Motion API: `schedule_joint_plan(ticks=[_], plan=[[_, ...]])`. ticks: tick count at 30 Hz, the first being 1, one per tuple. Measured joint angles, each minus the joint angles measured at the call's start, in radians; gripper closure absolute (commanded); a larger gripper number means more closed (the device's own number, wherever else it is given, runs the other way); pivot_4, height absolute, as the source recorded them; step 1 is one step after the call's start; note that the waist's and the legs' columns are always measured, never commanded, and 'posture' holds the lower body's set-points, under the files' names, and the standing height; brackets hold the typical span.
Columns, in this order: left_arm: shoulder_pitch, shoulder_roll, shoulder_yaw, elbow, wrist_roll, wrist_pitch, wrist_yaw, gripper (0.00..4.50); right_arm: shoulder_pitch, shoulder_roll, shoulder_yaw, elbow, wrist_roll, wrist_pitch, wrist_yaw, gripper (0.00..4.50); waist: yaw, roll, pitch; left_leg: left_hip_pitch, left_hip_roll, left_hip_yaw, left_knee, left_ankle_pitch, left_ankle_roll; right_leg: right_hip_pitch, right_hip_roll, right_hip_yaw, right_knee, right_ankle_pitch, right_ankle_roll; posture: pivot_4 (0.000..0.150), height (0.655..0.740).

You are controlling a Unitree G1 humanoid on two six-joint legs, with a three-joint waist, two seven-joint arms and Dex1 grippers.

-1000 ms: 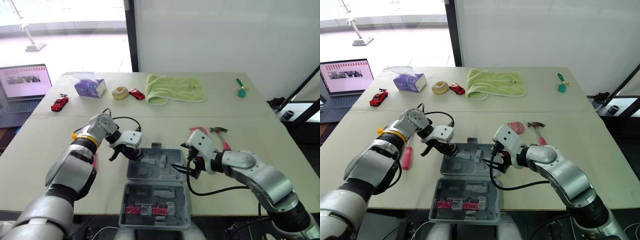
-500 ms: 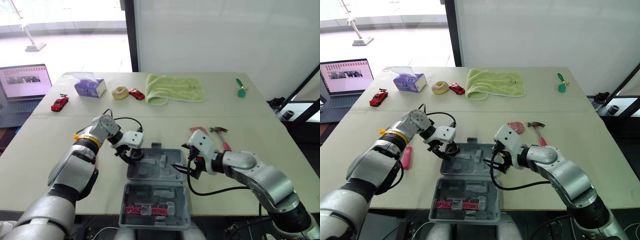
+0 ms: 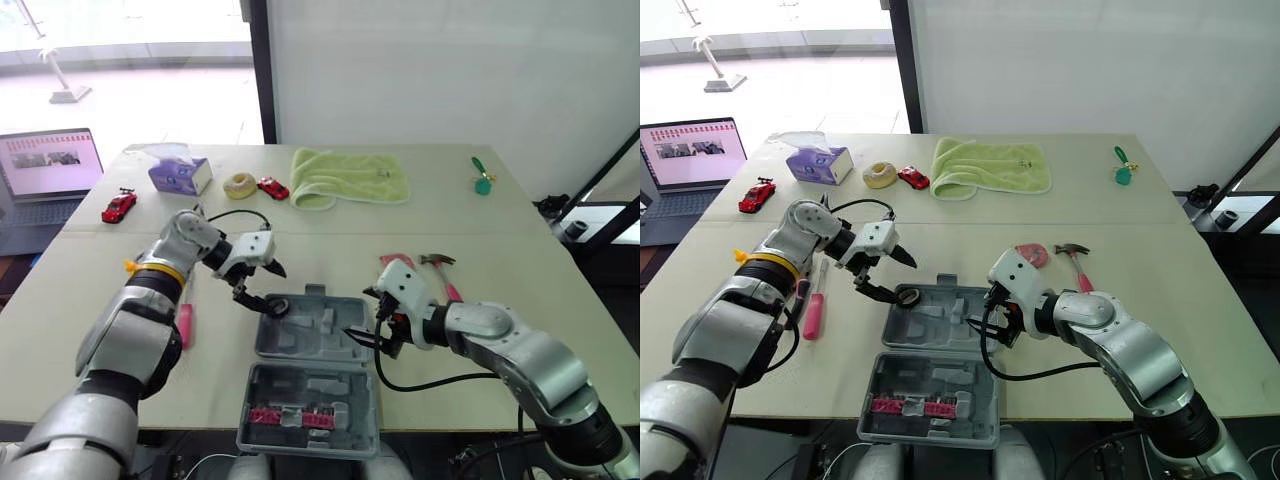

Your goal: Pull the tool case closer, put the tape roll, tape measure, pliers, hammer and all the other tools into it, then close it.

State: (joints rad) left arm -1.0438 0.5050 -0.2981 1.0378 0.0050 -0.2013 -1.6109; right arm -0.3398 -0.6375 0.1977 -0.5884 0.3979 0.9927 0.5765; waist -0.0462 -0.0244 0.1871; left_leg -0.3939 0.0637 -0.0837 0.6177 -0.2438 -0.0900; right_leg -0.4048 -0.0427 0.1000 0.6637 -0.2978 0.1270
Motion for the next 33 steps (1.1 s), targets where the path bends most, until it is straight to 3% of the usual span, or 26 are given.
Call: schedule_joint_plan(ticks=[3, 22, 33], plan=[[0.044, 0.001, 0.043, -0.014, -0.021, 0.037, 0.010, 2.34, 0.000, 0.000, 0.002, 0.000, 0.000, -0.004, 0.001, 0.00, 0.001, 0.000, 0.000, 0.000, 0.000, 0.000, 0.000, 0.000, 0.000, 0.000, 0.000, 0.000, 0.000, 0.000, 0.000, 0.150, 0.7400], [0.224, -0.047, 0.160, -0.097, -0.051, -0.007, 0.227, 2.34, 0.000, -0.001, 0.004, 0.000, -0.002, -0.010, 0.007, 0.00, 0.003, 0.000, 0.000, 0.000, 0.000, 0.000, 0.001, 0.000, 0.000, 0.000, 0.000, 0.000, 0.000, 0.000, 0.000, 0.150, 0.7400], [0.278, -0.054, 0.120, 0.002, 0.052, -0.300, 0.385, 2.34, 0.007, 0.001, 0.003, -0.022, 0.002, 0.003, -0.003, 0.00, 0.004, 0.000, 0.000, 0.000, 0.000, 0.000, 0.001, 0.000, 0.000, 0.001, 0.000, 0.000, 0.000, 0.000, 0.000, 0.150, 0.7400]])
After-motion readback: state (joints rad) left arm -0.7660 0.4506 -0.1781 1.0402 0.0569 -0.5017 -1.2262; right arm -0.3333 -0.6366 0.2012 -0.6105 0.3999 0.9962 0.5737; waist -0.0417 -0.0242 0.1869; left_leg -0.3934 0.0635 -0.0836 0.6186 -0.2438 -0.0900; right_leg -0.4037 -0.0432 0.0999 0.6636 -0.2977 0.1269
